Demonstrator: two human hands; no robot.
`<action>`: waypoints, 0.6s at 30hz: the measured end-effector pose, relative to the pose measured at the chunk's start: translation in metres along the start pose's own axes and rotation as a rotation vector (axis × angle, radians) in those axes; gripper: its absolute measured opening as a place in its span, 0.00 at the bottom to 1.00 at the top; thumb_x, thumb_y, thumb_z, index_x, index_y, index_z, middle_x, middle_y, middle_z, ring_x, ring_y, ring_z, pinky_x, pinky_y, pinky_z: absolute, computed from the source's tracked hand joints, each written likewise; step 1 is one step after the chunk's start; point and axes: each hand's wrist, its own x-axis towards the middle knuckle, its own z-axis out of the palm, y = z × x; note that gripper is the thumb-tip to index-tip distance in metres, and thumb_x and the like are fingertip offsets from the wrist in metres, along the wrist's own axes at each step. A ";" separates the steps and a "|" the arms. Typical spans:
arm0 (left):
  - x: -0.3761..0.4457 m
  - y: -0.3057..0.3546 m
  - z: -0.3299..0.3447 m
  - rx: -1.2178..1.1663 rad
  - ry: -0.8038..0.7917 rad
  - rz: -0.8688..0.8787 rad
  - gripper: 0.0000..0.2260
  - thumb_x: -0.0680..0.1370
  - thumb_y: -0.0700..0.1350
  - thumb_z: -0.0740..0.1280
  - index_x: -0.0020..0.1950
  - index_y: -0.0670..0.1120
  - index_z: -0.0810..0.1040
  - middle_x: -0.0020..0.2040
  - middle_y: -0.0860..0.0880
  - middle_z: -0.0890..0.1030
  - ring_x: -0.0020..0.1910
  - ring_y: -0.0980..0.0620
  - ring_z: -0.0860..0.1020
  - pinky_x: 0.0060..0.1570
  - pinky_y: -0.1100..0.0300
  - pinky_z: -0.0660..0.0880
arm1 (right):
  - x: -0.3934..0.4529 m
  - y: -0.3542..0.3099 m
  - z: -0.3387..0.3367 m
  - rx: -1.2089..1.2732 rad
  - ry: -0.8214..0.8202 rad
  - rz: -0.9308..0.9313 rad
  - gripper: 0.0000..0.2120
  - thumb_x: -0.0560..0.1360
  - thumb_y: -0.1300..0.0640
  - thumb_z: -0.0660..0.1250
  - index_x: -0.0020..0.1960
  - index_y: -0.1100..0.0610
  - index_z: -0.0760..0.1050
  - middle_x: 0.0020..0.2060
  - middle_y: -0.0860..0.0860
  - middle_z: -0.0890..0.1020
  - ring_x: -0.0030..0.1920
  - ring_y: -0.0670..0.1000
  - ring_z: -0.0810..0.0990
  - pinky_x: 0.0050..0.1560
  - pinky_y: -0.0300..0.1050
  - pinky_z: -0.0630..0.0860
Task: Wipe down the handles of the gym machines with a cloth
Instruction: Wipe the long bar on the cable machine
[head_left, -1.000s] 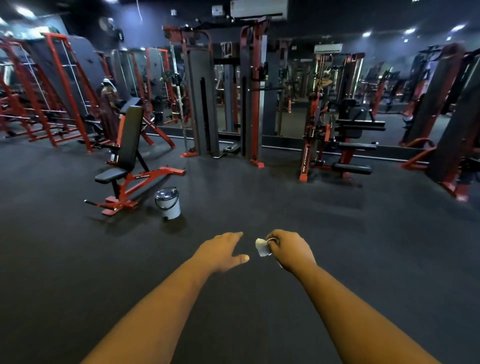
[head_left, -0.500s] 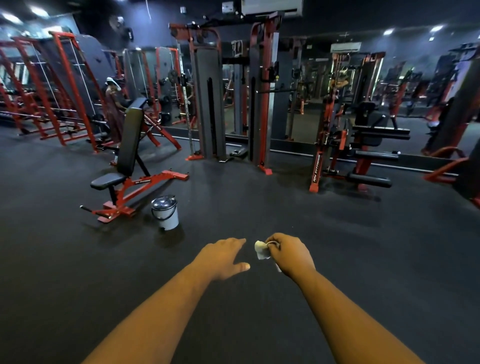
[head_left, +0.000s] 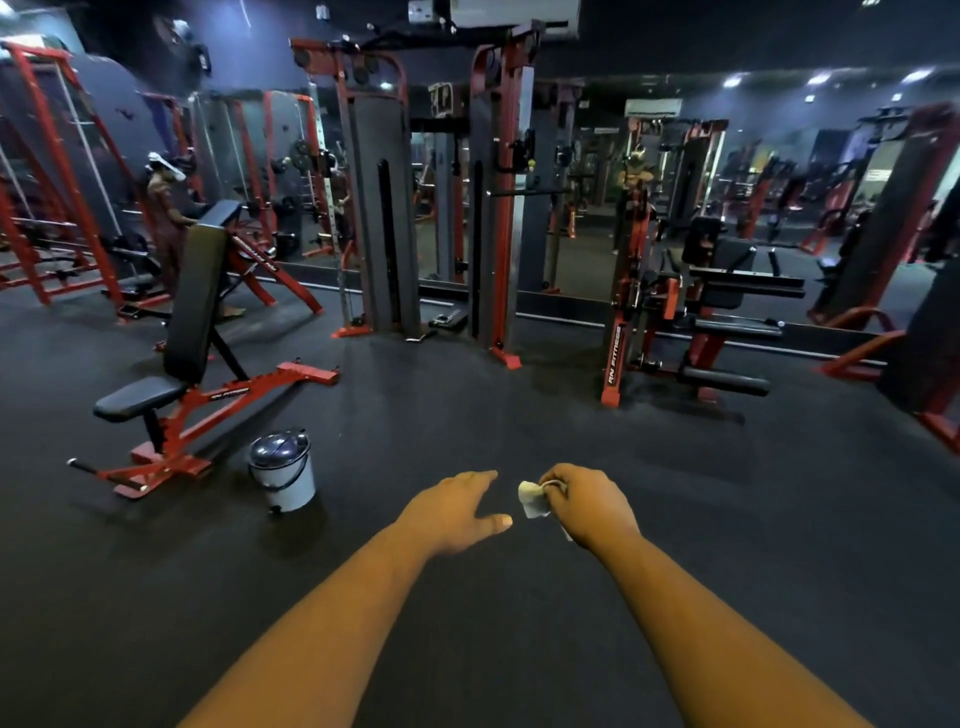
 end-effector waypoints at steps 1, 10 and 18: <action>0.020 -0.006 -0.007 0.016 -0.004 0.012 0.37 0.79 0.65 0.65 0.83 0.55 0.54 0.82 0.51 0.62 0.77 0.48 0.66 0.72 0.47 0.69 | 0.018 -0.001 -0.002 0.003 0.010 0.005 0.10 0.82 0.50 0.60 0.57 0.43 0.79 0.48 0.46 0.83 0.43 0.47 0.81 0.45 0.50 0.83; 0.187 -0.036 -0.050 0.086 -0.016 0.074 0.37 0.80 0.64 0.65 0.84 0.54 0.54 0.82 0.51 0.62 0.78 0.48 0.64 0.73 0.46 0.68 | 0.181 0.021 -0.010 0.010 0.041 0.051 0.10 0.82 0.50 0.60 0.57 0.42 0.79 0.49 0.46 0.83 0.44 0.47 0.81 0.46 0.50 0.83; 0.346 -0.046 -0.068 0.156 -0.022 0.061 0.37 0.80 0.64 0.64 0.84 0.53 0.53 0.82 0.52 0.61 0.79 0.48 0.63 0.73 0.46 0.68 | 0.345 0.062 -0.016 0.035 0.024 0.042 0.11 0.81 0.51 0.59 0.56 0.42 0.79 0.48 0.46 0.83 0.43 0.47 0.81 0.46 0.51 0.83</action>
